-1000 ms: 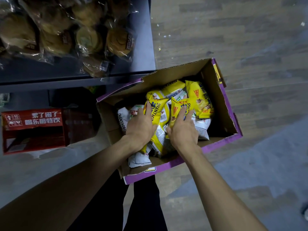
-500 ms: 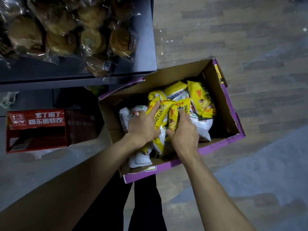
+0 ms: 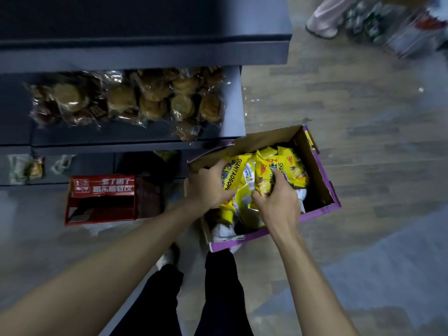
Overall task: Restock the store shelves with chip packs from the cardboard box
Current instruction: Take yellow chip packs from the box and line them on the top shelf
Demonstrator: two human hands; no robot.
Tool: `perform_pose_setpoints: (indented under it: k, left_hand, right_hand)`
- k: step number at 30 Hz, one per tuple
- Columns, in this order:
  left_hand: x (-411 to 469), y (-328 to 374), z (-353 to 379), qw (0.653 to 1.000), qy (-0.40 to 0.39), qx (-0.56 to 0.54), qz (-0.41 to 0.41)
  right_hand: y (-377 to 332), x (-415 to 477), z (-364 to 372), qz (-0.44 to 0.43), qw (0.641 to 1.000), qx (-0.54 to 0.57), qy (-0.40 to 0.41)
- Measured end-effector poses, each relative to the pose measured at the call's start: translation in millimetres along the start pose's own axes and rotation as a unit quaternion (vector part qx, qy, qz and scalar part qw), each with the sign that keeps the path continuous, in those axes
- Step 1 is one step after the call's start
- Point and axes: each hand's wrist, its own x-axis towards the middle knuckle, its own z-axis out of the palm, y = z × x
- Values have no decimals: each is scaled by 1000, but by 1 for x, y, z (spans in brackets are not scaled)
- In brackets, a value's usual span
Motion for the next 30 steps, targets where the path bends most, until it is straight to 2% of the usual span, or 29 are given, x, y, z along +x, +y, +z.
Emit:
perform_pose_setpoints:
  k: [3, 6, 12, 18, 23, 30]
  left_hand:
    - [-21, -9, -33, 998, 29, -28, 47]
    - [-47, -25, -64, 996, 42, -8, 76]
    - [-104, -87, -127, 991, 98, -26, 84]
    - [-154, -145, -208, 978, 186, -58, 79]
    - [-188, -174, -271, 957, 271, -69, 80]
    - [-228, -195, -353, 904, 401, -97, 115]
  right_hand:
    - [-19, -27, -9, -4, 1000, 20, 9]
    - [-45, -58, -15, -8, 999, 31, 32]
    - [-127, -128, -25, -43, 995, 63, 61]
    - [-222, -184, -39, -130, 985, 74, 90]
    - [-288, -221, -57, -196, 970, 60, 127]
    - [-369, -255, -94, -286, 935, 82, 194]
